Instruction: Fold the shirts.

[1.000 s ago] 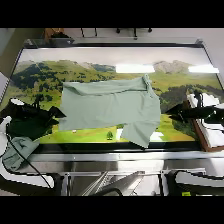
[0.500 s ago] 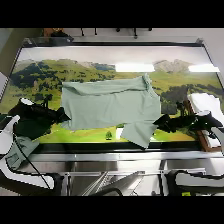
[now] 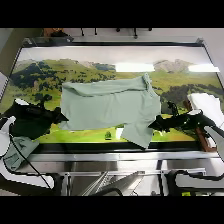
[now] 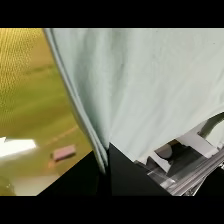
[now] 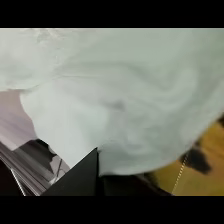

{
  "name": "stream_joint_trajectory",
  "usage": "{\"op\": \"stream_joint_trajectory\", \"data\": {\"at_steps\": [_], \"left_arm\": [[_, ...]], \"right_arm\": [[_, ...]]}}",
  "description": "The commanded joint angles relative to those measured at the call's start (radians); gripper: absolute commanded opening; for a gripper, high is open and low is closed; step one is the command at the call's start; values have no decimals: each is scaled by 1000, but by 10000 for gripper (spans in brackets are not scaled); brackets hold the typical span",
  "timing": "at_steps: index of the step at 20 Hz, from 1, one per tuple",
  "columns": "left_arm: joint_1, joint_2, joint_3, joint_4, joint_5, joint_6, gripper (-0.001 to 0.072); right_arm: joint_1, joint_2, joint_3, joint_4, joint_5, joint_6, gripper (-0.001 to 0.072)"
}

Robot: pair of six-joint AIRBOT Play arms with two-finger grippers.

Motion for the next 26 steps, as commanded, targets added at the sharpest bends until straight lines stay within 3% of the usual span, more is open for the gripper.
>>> {"op": "stream_joint_trajectory", "data": {"at_steps": [1, 5, 8, 10, 12, 14, 18, 26], "left_arm": [[53, 62, -1, 46, -77, -52, 14], [93, 182, -1, 287, -162, -143, 14], [89, 232, -1, 310, -210, -160, 14], [53, 235, -1, 306, -217, -170, 14], [1, 235, 0, 298, -196, -170, 14], [-39, 235, 2, 254, -140, -170, 14], [-35, 200, 102, 255, -75, -197, 14], [-51, -98, 366, 254, -62, -238, 15]], "right_arm": [[-64, 89, 3, 14, 55, 10, 24], [-182, 251, -5, -150, 103, 94, 24], [-219, 357, -32, -173, 113, 101, 24], [-216, 394, -33, -87, 90, 43, 24], [-201, 388, -26, 113, 43, -89, 24], [-130, 332, 18, 233, -42, -173, 24], [59, 94, 239, 251, -212, -240, 24], [119, -385, 589, 252, -231, -304, 25]]}}
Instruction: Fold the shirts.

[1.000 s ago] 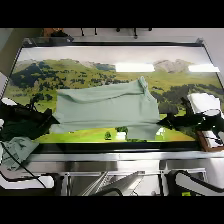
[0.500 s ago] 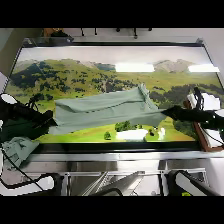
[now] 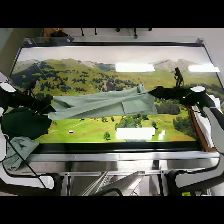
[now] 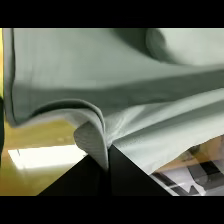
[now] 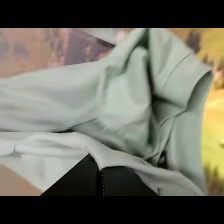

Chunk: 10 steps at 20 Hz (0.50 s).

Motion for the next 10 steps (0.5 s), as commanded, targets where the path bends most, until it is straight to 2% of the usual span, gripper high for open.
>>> {"op": "stream_joint_trajectory", "data": {"at_steps": [1, 6, 7, 9, 10], "left_arm": [[-31, -146, 93, 0, 24, -9, 14], [-62, -257, 229, -2, 6, -9, 15], [-66, -257, 261, -2, 3, -9, 15], [-67, -257, 313, -1, -28, -9, 18], [-67, -257, 332, 0, -56, -9, 80]], "right_arm": [[35, -176, 116, 10, -18, -56, 25], [41, -201, 166, -5, -17, -66, 33], [30, -188, 184, -30, 11, -66, 98], [-1, -166, 206, -65, 50, -56, 419], [-23, -153, 206, -80, 59, -46, 507]]}}
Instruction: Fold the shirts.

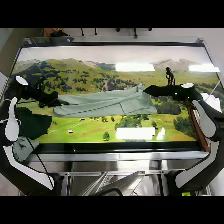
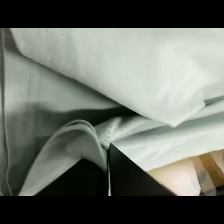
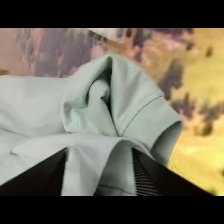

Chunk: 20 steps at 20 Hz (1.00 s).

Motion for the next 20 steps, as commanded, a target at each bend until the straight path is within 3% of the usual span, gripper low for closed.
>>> {"op": "stream_joint_trajectory", "data": {"at_steps": [1, 2, 7, 17, 19, 20], "left_arm": [[-6, -15, 82, -1, -75, -2, 447], [-6, -15, 95, 0, -100, -22, 702], [20, -15, 224, -2, -189, -100, 702], [-92, -11, 369, -81, -178, -116, 701], [-137, -13, 369, -81, -148, -114, 700], [-160, -13, 369, -80, -134, -113, 701]], "right_arm": [[-62, 30, 26, -74, 53, 35, 621], [-89, 34, 25, -99, 68, 64, 693], [-147, 2, 25, -136, 222, 113, 700], [5, -113, 26, -122, 195, 84, 692], [26, -112, 48, -122, 198, 84, 314], [31, -109, 68, -121, 208, 84, 185]]}}
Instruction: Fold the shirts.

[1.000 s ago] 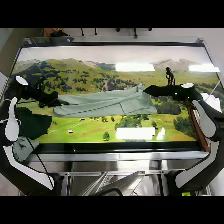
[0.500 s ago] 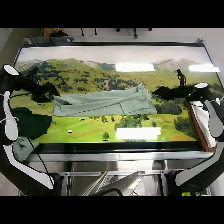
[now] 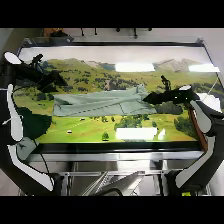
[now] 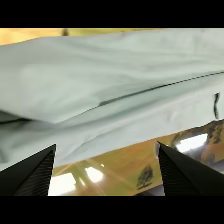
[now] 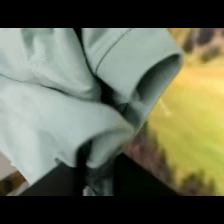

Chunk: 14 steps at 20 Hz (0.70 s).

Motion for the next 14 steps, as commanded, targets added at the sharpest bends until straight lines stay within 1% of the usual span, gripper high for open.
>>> {"op": "stream_joint_trajectory", "data": {"at_steps": [1, 2, 4, 5, 6, 7, 10, 12, 14], "left_arm": [[-78, -3, 1, -9, 61, 2, 700], [-101, -3, -13, -10, 90, 2, 642], [-167, -4, -69, -10, 161, 3, 390], [-205, -4, -113, -10, 214, 3, 202], [-251, -7, -155, -11, 276, 11, 53], [-306, -18, -190, -12, 346, 16, 16], [-491, -97, -213, -50, 494, 22, 16], [-618, -184, -151, -106, 566, 21, 16], [-734, -278, -54, -169, 674, 19, 16]], "right_arm": [[33, 3, 51, 21, 26, -3, 73], [37, 16, 74, 35, 44, 0, 25], [37, 63, 113, 37, 58, 46, 24], [34, 89, 134, 35, 77, 64, 24], [22, 118, 157, 32, 107, 82, 24], [4, 148, 180, 32, 146, 105, 23], [-64, 226, 251, 32, 264, 178, 24], [-117, 278, 302, 32, 333, 216, 23], [-162, 320, 350, 33, 388, 245, 23]]}}
